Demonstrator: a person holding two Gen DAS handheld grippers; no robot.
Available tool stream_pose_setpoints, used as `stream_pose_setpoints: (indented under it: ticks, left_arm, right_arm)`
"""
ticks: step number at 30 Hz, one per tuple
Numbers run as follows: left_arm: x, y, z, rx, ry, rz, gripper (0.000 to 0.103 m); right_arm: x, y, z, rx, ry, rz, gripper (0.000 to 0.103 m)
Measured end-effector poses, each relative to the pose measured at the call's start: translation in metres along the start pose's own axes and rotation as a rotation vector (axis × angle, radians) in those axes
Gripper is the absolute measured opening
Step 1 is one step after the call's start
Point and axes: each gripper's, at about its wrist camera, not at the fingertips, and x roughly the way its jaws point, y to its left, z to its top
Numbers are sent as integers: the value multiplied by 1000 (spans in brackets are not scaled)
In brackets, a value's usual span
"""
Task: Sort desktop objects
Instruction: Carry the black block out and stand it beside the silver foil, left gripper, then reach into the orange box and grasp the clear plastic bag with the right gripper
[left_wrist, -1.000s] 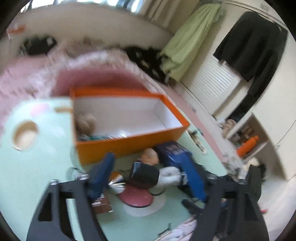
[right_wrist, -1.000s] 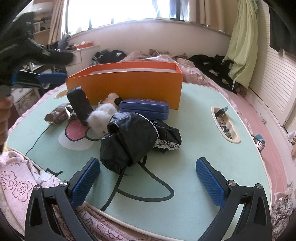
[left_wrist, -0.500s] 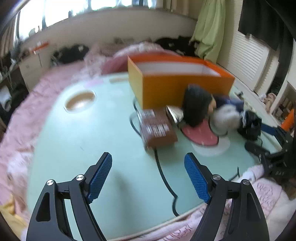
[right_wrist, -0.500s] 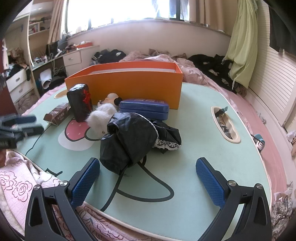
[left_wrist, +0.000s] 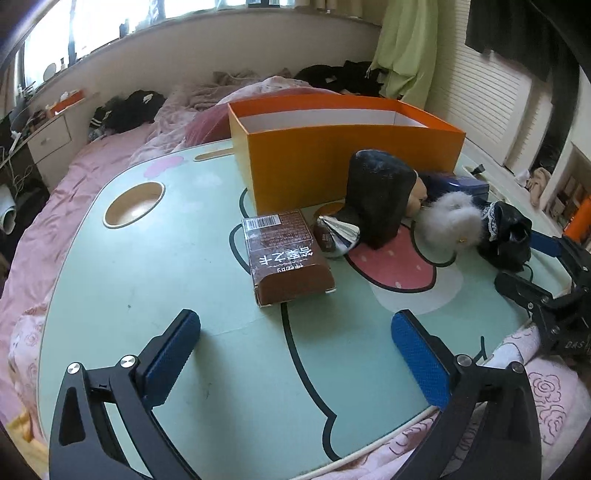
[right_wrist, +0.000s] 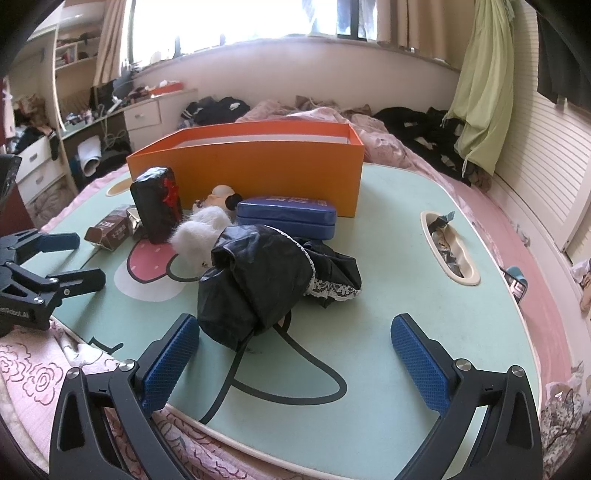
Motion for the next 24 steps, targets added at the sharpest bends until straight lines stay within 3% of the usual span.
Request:
stream_pose_setpoints:
  ticks: [18, 24]
  left_arm:
    - [1, -1, 2, 0, -6, -3, 103]
    - [1, -2, 1, 0, -6, -2, 103]
  right_arm:
    - [-6, -5, -3, 28, -11, 0, 102]
    - [-25, -14, 25, 82, -54, 105, 78]
